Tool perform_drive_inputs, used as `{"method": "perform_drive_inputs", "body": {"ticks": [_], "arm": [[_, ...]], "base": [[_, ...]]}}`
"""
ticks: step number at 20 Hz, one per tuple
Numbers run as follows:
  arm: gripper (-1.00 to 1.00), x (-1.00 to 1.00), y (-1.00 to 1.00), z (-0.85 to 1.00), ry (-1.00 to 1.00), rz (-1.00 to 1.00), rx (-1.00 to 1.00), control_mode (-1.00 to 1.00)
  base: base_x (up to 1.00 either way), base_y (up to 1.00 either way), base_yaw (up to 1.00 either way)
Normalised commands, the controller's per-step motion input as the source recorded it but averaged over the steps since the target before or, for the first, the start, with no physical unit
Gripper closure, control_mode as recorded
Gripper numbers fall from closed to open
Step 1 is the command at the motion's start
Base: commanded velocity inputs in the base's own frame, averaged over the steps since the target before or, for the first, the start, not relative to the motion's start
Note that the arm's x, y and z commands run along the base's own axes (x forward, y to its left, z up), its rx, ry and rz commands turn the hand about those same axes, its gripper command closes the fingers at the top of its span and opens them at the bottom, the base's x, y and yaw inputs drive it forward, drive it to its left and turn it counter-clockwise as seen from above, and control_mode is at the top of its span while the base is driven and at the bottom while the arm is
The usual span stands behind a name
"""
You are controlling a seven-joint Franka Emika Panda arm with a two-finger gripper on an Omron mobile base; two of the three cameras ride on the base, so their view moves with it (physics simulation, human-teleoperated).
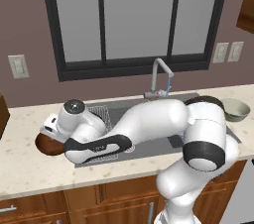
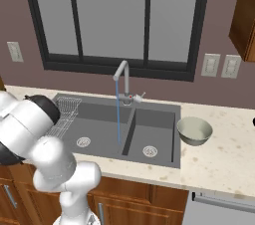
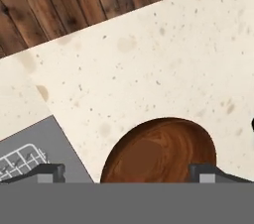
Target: Rinse each bowl for a few seconds and place them down in the sink or on the counter.
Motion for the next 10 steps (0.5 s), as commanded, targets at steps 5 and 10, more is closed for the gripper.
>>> {"method": "perform_drive_inputs", "body": {"ticks": [5, 10], "arm": [[-1.0, -0.14, -0.18, 0.6, -0.04, 0.03, 0.01, -1.0], [-1.0, -0.21, -0.29, 0.64, -0.05, 0.03, 0.01, -1.0]], "base": [[0.0, 0.0, 0.0], [0.0, 0.0, 0.0]]}}
